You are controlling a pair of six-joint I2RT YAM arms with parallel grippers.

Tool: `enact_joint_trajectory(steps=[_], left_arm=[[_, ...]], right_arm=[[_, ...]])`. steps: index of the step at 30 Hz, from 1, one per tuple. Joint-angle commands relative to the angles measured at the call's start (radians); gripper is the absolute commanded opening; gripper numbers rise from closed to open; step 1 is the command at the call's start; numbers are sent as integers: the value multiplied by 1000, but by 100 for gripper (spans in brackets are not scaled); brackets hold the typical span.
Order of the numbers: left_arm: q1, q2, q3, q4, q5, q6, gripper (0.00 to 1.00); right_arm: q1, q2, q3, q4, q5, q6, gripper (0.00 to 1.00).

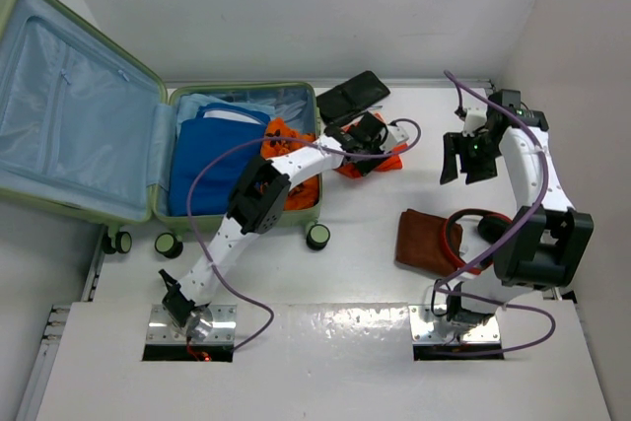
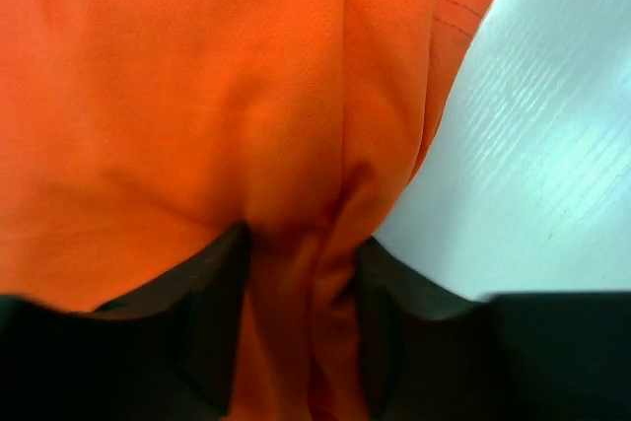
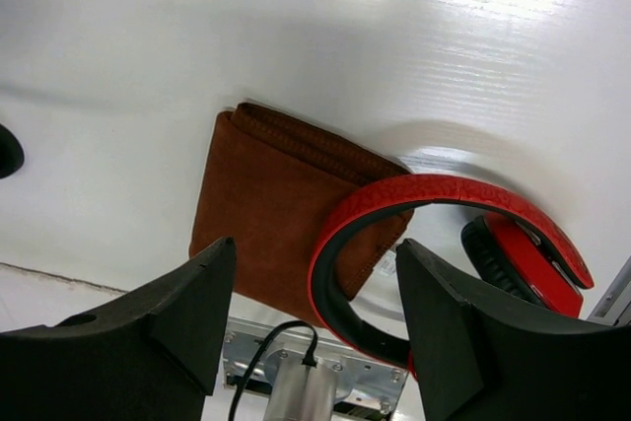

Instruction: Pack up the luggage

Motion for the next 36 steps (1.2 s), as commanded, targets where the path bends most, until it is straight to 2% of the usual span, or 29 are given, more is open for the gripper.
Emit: enact_joint_trajectory(steps=[1, 5, 8, 14, 16, 22, 26, 30, 36], left_arm=[[-23, 99, -43, -218, -17, 9, 44], [-23, 88, -52, -218, 100, 9, 12], [-23, 24, -52, -203, 200, 9, 0], [14, -90, 183, -194, 384, -102, 0], [29, -145, 224, -168, 407, -152, 0], [134, -341, 130, -56, 418, -264, 0], [239, -414, 130, -37, 359, -331, 0], [407, -482, 139, -17, 256, -376, 0], [526, -546, 26, 71, 92, -195, 0]], right_arm=[[-6, 6, 40, -4, -13, -6, 66], [-6, 18, 46, 1, -17, -3, 66], [-3, 33, 62, -7, -25, 2, 66], [3, 55, 77, -1, -54, 31, 66], [9, 53, 74, 4, -68, 37, 66], [31, 52, 74, 10, -71, 39, 66], [43, 55, 72, 13, -71, 43, 66], [55, 62, 85, 11, -68, 43, 66], [70, 84, 91, 19, -73, 48, 66]])
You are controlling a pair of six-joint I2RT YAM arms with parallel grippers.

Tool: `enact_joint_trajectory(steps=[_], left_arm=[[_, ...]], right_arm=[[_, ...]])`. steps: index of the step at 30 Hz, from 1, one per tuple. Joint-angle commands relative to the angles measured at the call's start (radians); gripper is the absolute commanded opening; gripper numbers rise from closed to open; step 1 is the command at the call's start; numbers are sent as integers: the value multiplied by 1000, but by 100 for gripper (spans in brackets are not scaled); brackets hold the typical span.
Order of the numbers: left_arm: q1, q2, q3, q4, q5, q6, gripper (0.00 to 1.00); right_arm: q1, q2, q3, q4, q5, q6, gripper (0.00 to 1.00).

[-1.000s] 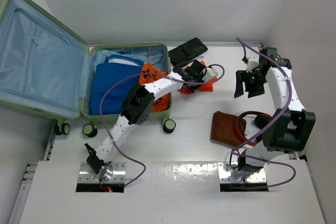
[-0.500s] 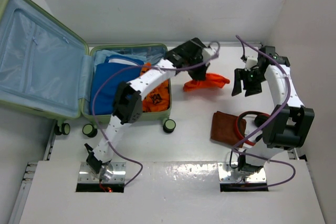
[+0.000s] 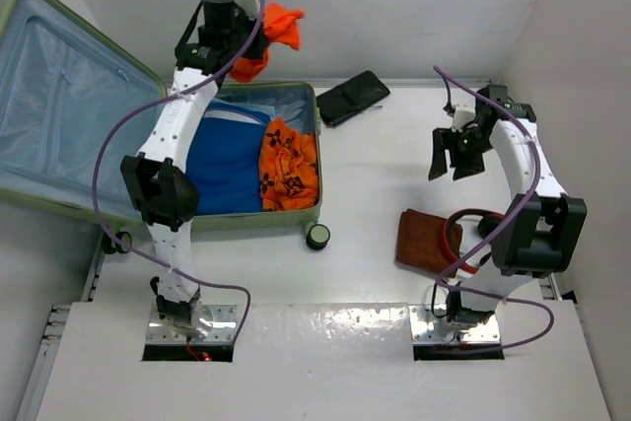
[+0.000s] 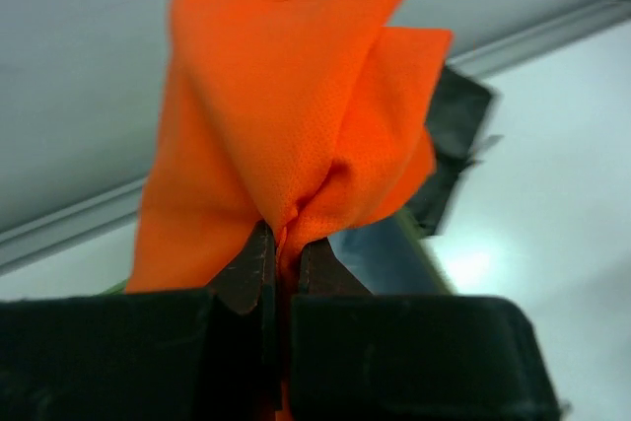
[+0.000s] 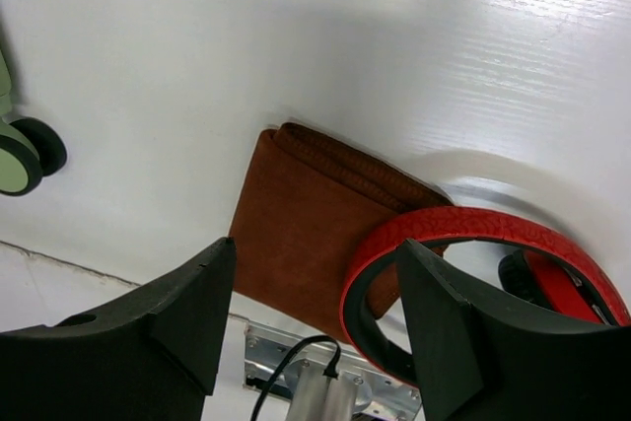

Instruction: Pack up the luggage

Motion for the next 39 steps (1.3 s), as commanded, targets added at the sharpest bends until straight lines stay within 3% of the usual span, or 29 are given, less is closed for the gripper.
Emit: enact_joint_trajectory(steps=[1, 6, 9, 12, 17, 21, 23, 24, 27, 31, 34, 39], left_arm=[[5, -30, -53, 66, -115, 111, 0], [5, 12, -209, 75, -138, 223, 0], [-16, -55, -459, 143, 38, 321, 0], [-45, -92, -654, 178, 83, 450, 0], [-46, 18, -621, 86, 164, 542, 1], [10, 170, -422, -59, 296, 599, 16], [19, 195, -391, -69, 328, 608, 27], [19, 195, -381, -69, 339, 619, 41], [19, 195, -366, -32, 348, 599, 55], [19, 46, -452, 89, 325, 523, 67], [19, -117, -512, 185, 313, 475, 83], [28, -320, -521, 293, 295, 389, 87]], right_arm=[[17, 14, 42, 19, -19, 15, 66], [31, 29, 60, 12, -10, 11, 66], [31, 28, 65, 5, 0, 2, 66], [31, 14, 45, 7, 4, -4, 66], [32, -2, 21, 1, 3, -7, 66], [29, 6, 34, -1, 0, -7, 66], [31, 12, 39, -4, -4, -7, 66], [31, 11, 40, -4, -2, -7, 66], [32, 11, 36, -4, -2, -8, 66], [31, -9, 18, -4, -22, -19, 66], [31, -29, -1, -11, -37, -38, 66], [3, -97, -31, -152, -108, -255, 69]])
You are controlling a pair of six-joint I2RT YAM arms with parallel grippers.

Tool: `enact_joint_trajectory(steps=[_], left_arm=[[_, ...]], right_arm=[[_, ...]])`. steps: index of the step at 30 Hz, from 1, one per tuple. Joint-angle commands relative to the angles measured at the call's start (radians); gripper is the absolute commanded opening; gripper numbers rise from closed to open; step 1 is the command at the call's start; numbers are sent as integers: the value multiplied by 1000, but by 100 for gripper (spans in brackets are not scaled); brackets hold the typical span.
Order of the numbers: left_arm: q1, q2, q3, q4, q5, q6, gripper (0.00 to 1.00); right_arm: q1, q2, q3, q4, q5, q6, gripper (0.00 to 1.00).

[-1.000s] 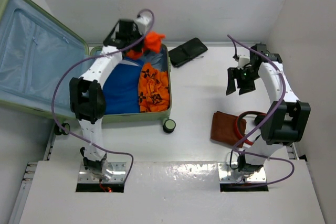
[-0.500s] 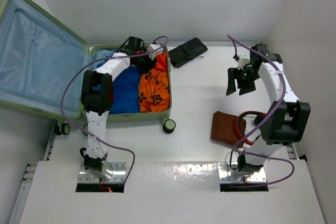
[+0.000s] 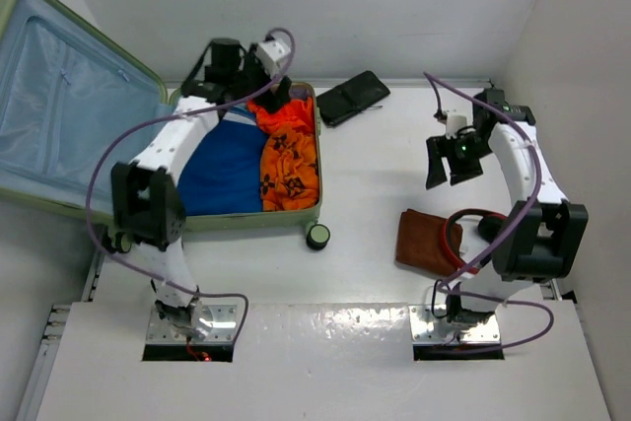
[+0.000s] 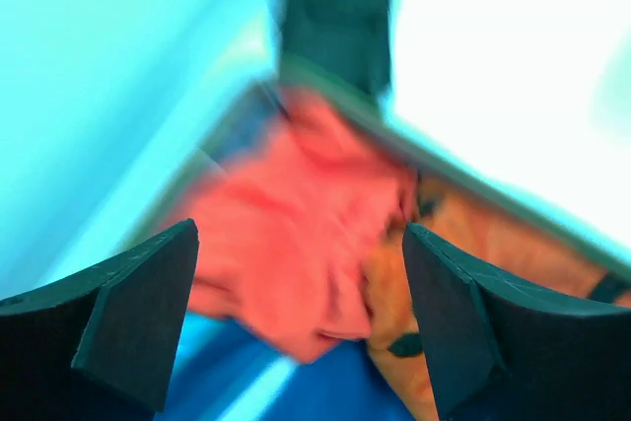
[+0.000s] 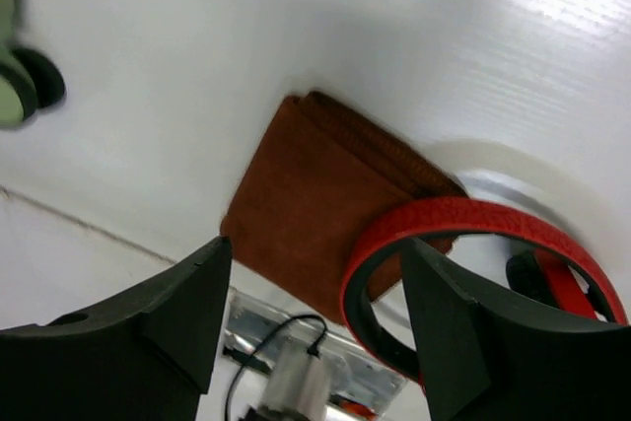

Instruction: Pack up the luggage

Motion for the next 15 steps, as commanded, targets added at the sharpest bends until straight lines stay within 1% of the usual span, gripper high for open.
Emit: enact_joint_trajectory(steps=[1, 2, 3, 4, 6, 7, 8, 10, 11, 14, 15], left_arm=[[10, -208, 14, 193, 18, -91, 87], [20, -228, 14, 207, 18, -127, 88], [20, -245, 14, 207, 18, -140, 88], [29, -270, 5, 207, 36, -161, 88], [29, -290, -4, 184, 82, -171, 88], [17, -302, -16, 172, 83, -184, 88], [-2, -331, -60, 163, 83, -185, 88], [-23, -367, -120, 163, 83, -185, 88], [-45, -399, -175, 163, 64, -185, 88], [-57, -422, -239, 189, 29, -212, 88], [-57, -436, -263, 203, 8, -233, 88]], right_arm=[[-20, -95, -30, -135, -71, -291, 70], [-23, -119, -50, -163, -71, -335, 71], [-23, -125, -61, -241, -67, -384, 71], [-26, -150, -107, -255, -24, -489, 71], [-30, -170, -144, -272, 17, -539, 71], [-36, -196, -176, -269, 68, -580, 69], [-51, -201, -198, -258, 112, -583, 65], [-91, -205, -196, -298, 134, -587, 63], [-97, -204, -196, -309, 133, -573, 63], [-105, -201, -221, -324, 116, -504, 63], [-108, -199, -228, -320, 84, -484, 64]])
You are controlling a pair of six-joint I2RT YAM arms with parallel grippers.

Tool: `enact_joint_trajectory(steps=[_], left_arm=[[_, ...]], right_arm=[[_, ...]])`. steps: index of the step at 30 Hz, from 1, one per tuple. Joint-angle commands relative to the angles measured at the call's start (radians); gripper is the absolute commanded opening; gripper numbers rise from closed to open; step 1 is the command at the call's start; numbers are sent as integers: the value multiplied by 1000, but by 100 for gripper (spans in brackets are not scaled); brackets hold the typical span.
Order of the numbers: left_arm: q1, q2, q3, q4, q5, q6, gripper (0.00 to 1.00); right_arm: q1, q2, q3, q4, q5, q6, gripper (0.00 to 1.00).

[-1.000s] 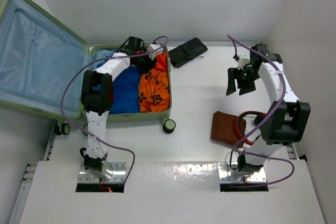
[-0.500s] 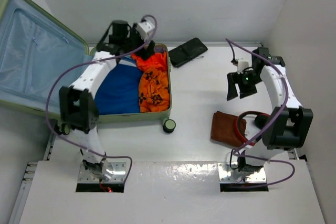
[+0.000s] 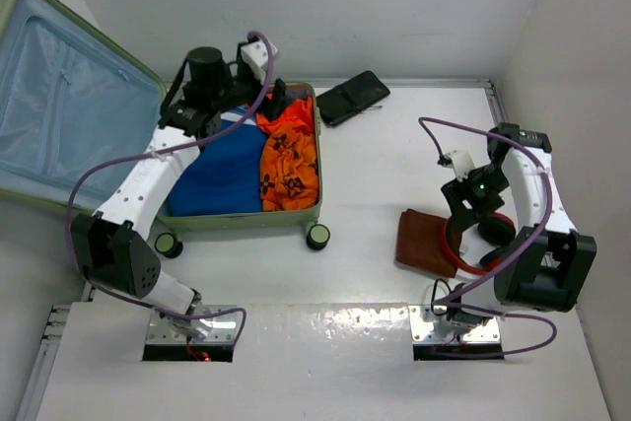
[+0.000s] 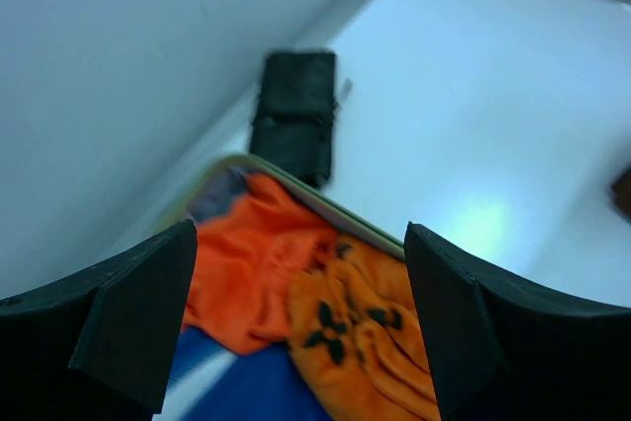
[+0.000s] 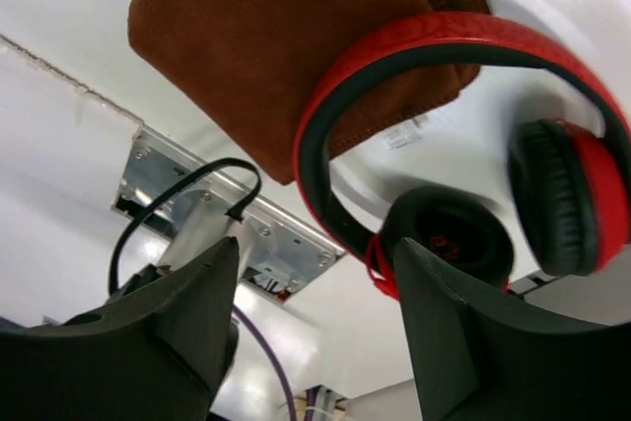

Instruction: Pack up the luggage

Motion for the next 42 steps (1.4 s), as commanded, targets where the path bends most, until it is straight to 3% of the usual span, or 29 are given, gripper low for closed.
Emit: enact_joint_trajectory(steps=[1, 9, 17, 27, 29, 31, 32, 34, 40, 42], left_arm=[[-14, -29, -45, 16, -39, -62, 88], [-2, -47, -65, 4, -97, -65, 88], [17, -87, -92, -15, -205, -75, 88], [17, -96, -112, -15, -272, -75, 87], [17, -96, -112, -15, -282, -65, 87], [17, -96, -112, -15, -291, -65, 87], [17, -96, -112, -15, -291, -55, 87], [26, -96, -112, -15, -291, -55, 87], [26, -139, -146, -24, -300, -55, 87], [26, -151, -146, -24, -300, -64, 87]], right_arm=[[13, -7, -38, -69, -33, 31, 64], [108, 79, -131, 72, -114, 232, 65], [117, 126, -200, 279, -7, 381, 65], [191, 43, -390, 472, 105, 481, 54], [206, 30, -407, 496, 121, 481, 43], [235, 8, -388, 471, 98, 440, 30], [235, -5, -360, 452, 93, 418, 13], [238, -57, -282, 394, 70, 397, 1], [333, -56, 143, 154, -20, 358, 0], [362, -51, 221, 146, -25, 361, 0]])
